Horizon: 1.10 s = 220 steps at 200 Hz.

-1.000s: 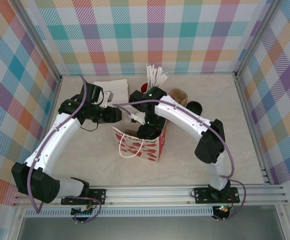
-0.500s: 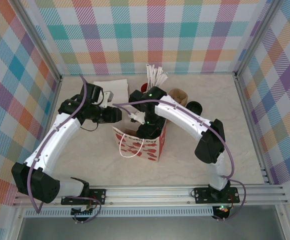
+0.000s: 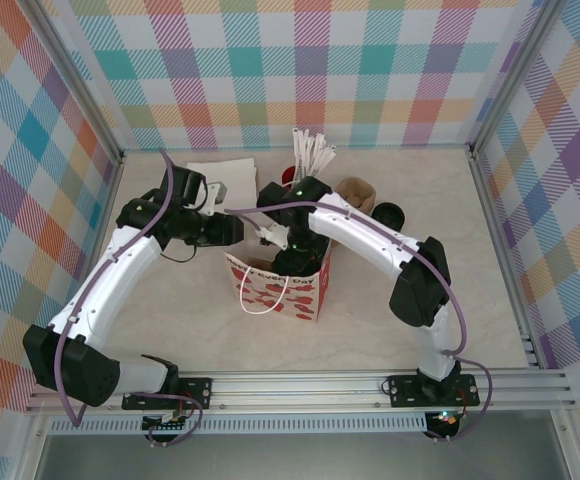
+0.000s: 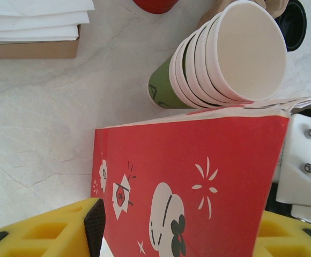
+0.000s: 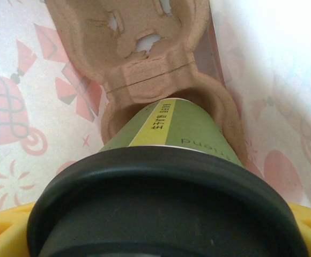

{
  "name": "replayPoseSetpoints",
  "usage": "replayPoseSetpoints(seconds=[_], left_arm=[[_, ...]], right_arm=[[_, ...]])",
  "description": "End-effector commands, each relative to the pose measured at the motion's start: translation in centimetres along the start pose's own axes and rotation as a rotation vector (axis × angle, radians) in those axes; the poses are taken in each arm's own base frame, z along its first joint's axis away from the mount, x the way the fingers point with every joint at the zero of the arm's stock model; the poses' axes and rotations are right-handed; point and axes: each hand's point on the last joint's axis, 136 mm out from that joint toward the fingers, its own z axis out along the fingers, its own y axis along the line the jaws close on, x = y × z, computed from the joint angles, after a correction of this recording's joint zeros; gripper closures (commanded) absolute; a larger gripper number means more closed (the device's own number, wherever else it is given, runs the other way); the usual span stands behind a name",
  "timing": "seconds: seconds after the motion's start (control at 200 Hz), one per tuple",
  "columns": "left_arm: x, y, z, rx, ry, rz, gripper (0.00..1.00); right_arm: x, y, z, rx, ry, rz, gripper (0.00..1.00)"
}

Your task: Pack the takeout coffee

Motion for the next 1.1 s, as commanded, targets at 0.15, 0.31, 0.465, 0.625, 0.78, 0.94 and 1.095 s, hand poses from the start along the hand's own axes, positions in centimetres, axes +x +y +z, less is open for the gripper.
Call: replayPoseSetpoints(seconds=[0.15, 0.31, 0.465, 0.625, 0.78, 0.94, 1.095], left_arm=[[-0.1, -0.1, -0.5, -0.009, -0.006, -0.003, 0.47], [-0.1, -0.1, -0.4, -0.008, -0.006, -0.005, 0.47], [-0.1, -0.1, -0.5, -0.009, -0.007, -0.003, 0.47], [-0.1, -0.1, -0.4, -0.008, -0.006, -0.004, 0.47], [-0.1, -0.1, -0.5, -0.009, -0.008, -0.003, 0.47], [-0.1, -0.1, -0.4, -0.010, -0.010, -0.002, 0.47], [-0.1, -0.1, -0.5, -0.009, -0.007, -0.003, 0.47]], right_arm=[[0.1, -0.5, 1.8, -0.007, 0.021, 0.011, 0.13], [0.1, -0.7, 2.8, -0.009, 0.032, 0.017, 0.13], [0.2, -0.7, 3.5, -0.014, 0.046, 0.019, 0.13], [0.2, -0.6, 3.8, -0.024, 0.044, 0.022, 0.13], [0.2, -0.4, 3.9, -0.037, 0.044, 0.025, 0.13], [0.2, -0.4, 3.9, -0.040, 0.040, 0.024, 0.13], [0.1, -0.3, 3.9, -0.040, 0.037, 0.025, 0.13]])
